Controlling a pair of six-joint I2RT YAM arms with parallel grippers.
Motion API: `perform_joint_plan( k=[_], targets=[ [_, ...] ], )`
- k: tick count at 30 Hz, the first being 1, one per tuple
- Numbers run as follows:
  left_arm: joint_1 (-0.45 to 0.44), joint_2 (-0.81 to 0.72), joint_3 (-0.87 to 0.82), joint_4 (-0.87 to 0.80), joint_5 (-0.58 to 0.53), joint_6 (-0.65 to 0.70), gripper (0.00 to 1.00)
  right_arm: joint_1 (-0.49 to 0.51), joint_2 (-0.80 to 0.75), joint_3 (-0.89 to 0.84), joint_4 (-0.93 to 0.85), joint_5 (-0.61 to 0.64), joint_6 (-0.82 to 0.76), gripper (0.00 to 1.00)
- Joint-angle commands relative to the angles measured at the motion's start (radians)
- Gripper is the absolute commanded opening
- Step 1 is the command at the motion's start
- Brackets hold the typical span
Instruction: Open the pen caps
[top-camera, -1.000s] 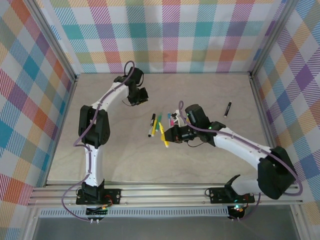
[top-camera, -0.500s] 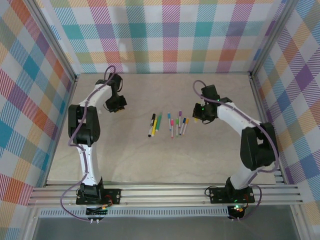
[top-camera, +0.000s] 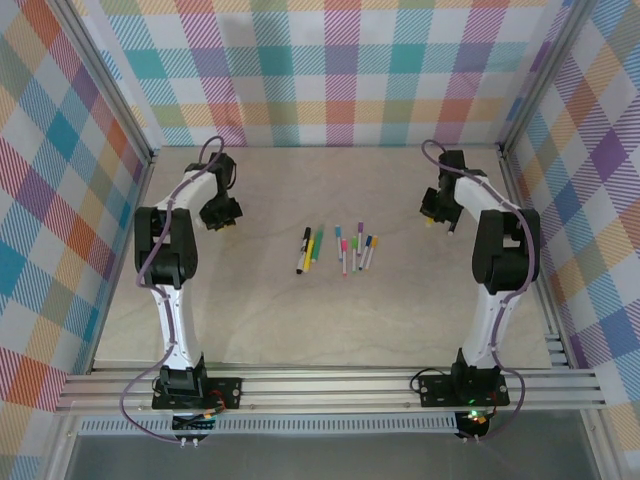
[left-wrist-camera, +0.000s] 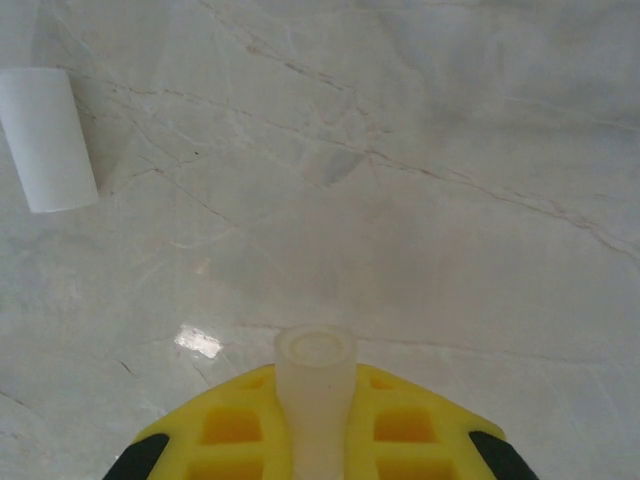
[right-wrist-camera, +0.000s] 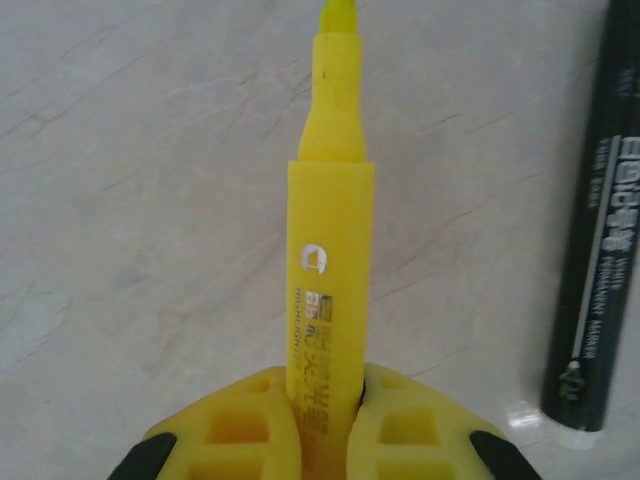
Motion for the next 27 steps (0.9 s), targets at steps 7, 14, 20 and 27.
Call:
perform_joint_plan(
  k=[7,14,20,27],
  targets=[
    [0.025,0.060,0.059,-0.061,-0.105,0.000,0.01,-0.008,0.084,0.080,-0.114,0.108,-0.044,0.00],
    [0.028,0.063,0.055,-0.059,-0.116,-0.003,0.21,-0.009,0.123,0.111,-0.162,0.196,-0.046,0.07],
    [0.028,0.054,0.047,-0.051,-0.114,-0.004,0.31,-0.009,0.113,0.105,-0.176,0.213,-0.035,0.25],
    [0.027,0.033,0.032,-0.037,-0.117,-0.007,0.38,-0.008,0.099,0.110,-0.188,0.231,-0.029,0.32]
  ],
)
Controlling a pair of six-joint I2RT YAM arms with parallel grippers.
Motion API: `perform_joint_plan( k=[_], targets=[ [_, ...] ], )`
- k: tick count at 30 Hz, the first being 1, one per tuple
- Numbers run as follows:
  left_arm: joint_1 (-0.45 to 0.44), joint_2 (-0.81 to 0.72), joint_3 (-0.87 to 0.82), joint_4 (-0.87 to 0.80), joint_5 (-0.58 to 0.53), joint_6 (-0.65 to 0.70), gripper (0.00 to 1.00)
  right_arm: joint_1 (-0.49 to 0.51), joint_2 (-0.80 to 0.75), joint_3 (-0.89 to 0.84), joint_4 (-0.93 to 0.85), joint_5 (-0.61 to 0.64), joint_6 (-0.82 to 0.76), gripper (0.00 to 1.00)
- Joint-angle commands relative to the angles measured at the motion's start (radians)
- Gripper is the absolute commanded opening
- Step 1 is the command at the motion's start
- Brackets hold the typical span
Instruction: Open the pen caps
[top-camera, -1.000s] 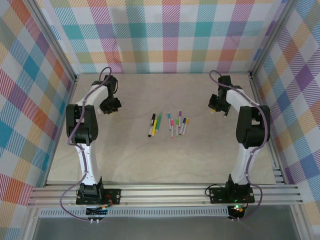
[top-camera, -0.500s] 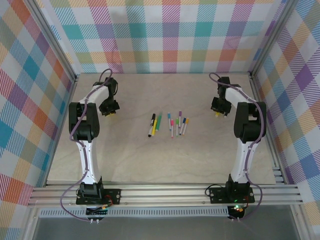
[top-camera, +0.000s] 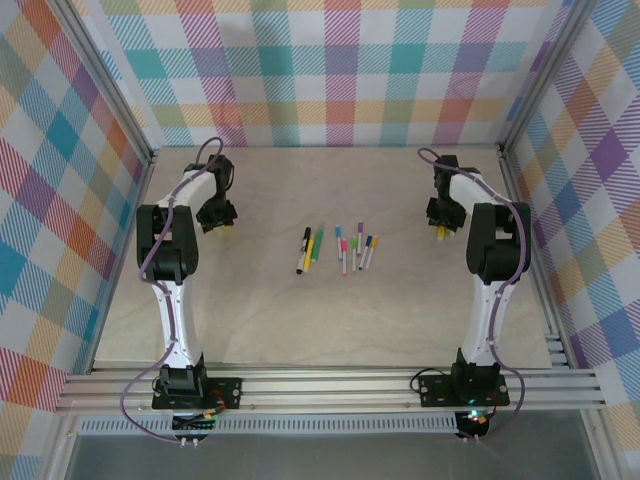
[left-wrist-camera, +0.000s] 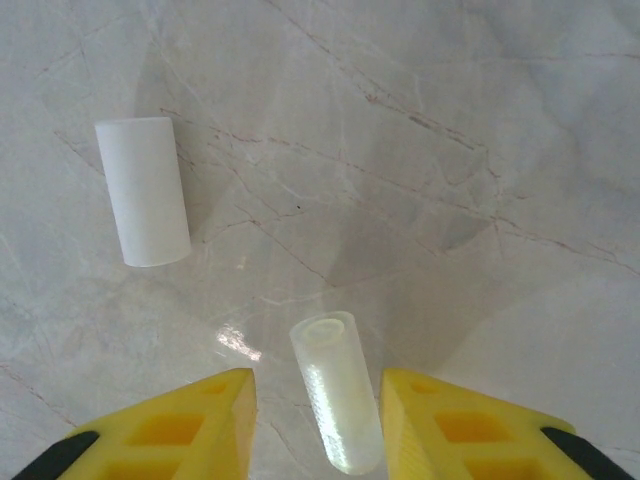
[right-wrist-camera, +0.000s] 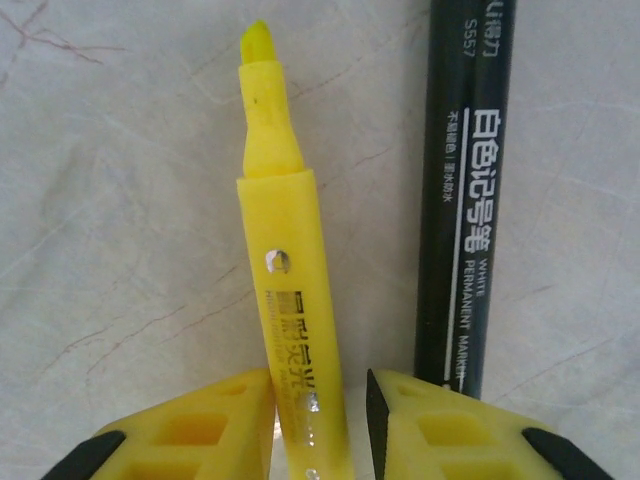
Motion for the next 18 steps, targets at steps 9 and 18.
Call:
perform_joint_plan(
  k=[9,18],
  targets=[
    [-0.001,-0.069,-0.001,-0.008,-0.006,-0.007,0.44,0.010,-0.135,-0.004,-0.011,-0.053,0.009,0.33],
    [-0.113,-0.256,-0.049,0.013,-0.006,-0.026,0.46,0.126,-0.447,-0.188,0.088,-0.226,0.003,0.42]
  ],
)
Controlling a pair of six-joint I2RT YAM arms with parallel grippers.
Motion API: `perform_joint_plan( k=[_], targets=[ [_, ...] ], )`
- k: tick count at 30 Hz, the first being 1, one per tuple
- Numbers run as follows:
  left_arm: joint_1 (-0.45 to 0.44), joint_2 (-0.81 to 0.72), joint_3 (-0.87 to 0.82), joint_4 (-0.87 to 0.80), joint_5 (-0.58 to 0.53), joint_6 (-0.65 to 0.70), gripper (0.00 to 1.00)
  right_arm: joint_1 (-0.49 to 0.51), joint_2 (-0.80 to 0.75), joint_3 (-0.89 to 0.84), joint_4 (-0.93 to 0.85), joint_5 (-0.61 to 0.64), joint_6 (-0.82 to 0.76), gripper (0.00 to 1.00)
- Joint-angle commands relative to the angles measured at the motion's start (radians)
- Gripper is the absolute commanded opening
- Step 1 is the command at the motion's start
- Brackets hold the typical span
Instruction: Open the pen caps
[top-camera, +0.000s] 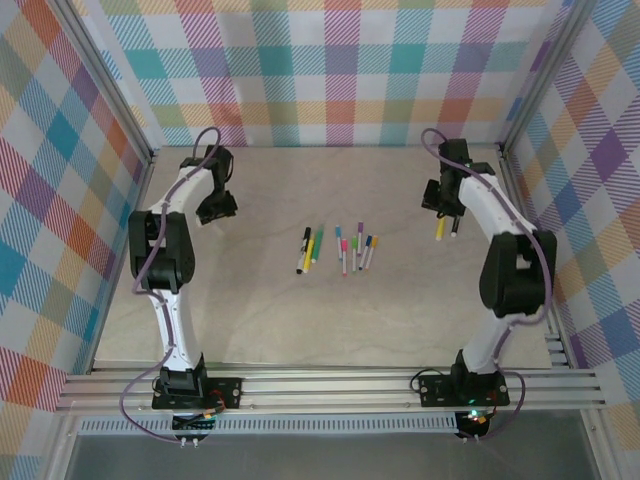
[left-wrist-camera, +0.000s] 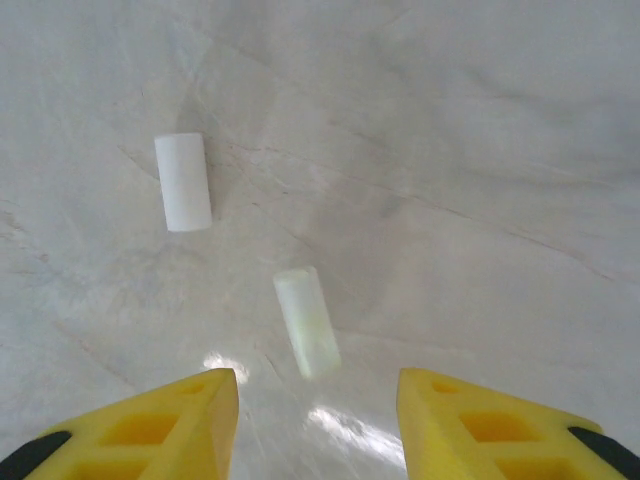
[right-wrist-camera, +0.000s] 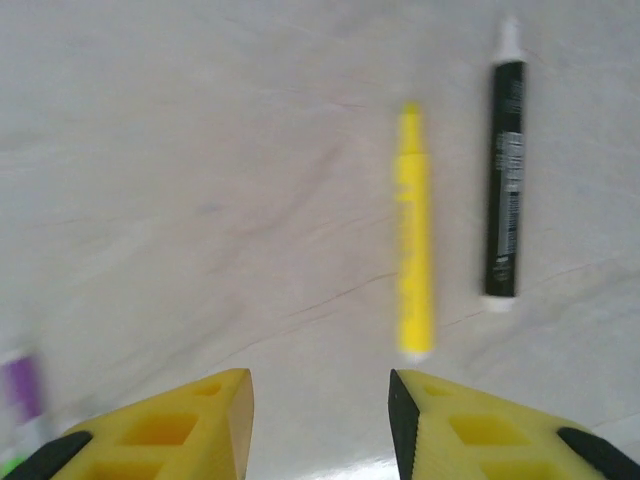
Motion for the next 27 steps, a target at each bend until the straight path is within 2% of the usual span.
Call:
perform_joint_plan(
  k=[1,8,10,15,19,27],
  targets=[
    [-0.086,-0.135,-0.033,0.017,0.003,-0.026,0.46,0.067,-0.104,-0.083,0.040,-0.098,0.008,0.43],
    [-0.235,-0.211,-0.096,0.128,0.154,-0.057,0.45,0.246,-0.223,-0.226,0.115,-0.202,0.057,0.46],
    [-0.276,-0.198,-0.099,0.151,0.181,-0.048,0.45,0.290,-0.231,-0.248,0.130,-0.220,0.081,0.51],
    [-0.329,-0.156,-0.088,0.183,0.203,-0.048,0.45,0.383,-0.246,-0.302,0.187,-0.234,0.135,0.52],
    [-0.342,-0.142,-0.093,0.208,0.229,-0.051,0.45,0.422,-0.213,-0.282,0.172,-0.227,0.143,0.52],
    [-0.406,-0.060,-0.049,0.212,0.245,-0.042,0.45,0.425,-0.234,-0.303,0.174,-0.199,0.163,0.52]
  ],
)
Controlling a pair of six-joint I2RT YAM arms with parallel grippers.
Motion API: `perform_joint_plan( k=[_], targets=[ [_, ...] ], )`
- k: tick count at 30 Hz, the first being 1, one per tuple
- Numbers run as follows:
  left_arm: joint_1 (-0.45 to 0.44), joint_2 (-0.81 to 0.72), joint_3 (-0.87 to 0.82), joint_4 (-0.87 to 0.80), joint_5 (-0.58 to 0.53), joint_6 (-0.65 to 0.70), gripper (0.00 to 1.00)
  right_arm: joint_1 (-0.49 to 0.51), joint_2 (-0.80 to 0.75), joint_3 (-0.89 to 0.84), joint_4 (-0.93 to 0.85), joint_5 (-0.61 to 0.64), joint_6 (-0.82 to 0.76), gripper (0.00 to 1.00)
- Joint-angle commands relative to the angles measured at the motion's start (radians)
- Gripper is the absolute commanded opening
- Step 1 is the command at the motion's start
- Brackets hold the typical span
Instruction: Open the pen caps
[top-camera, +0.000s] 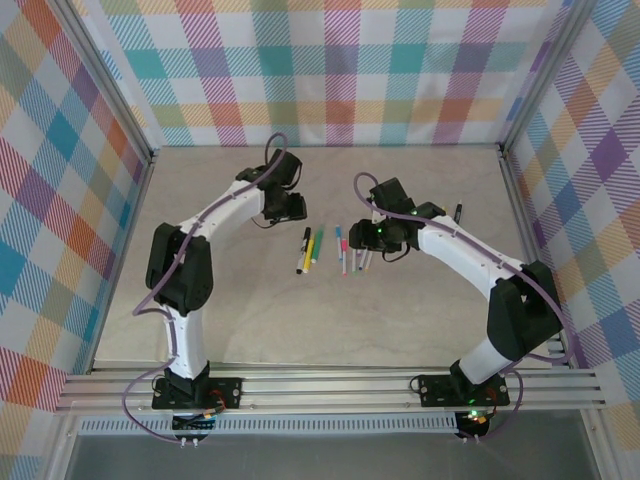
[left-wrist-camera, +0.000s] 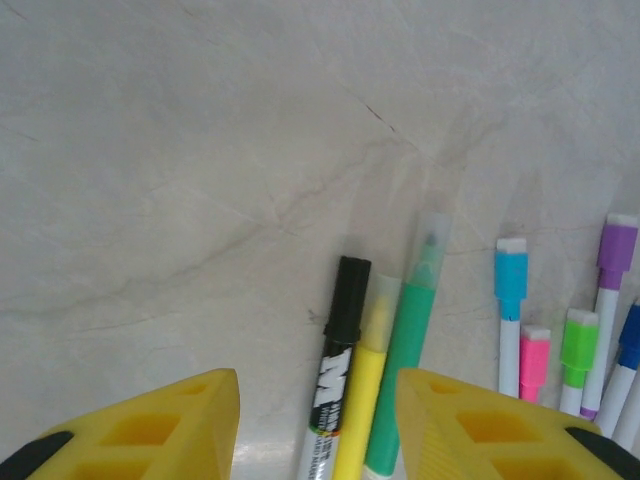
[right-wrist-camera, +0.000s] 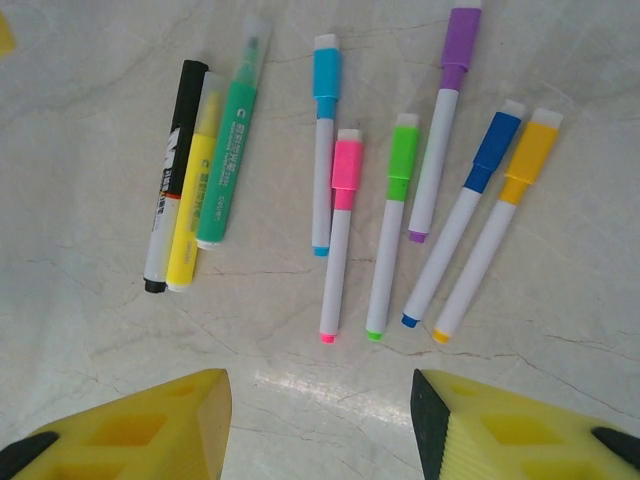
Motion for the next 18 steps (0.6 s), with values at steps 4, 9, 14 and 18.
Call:
perform_joint_plan(
  k=[4,9,14,18],
  targets=[
    [-0.041,0.065,0.039,0.021,0.016,-0.011,0.45,-0.002,-0.012,-0.025,0.027,-0.004,0.043,0.52],
    [-0.043,0.101,0.042,0.038,0.014,-0.018,0.44,0.003,-0.013,-0.044,0.038,-0.006,0.062,0.52],
    [-0.043,0.160,0.093,0.001,0.000,-0.006,0.44,0.008,-0.026,-0.077,0.064,-0.004,0.074,0.52],
    [-0.044,0.191,0.135,-0.034,-0.029,0.010,0.45,0.008,-0.026,-0.092,0.077,-0.008,0.070,0.54]
  ],
)
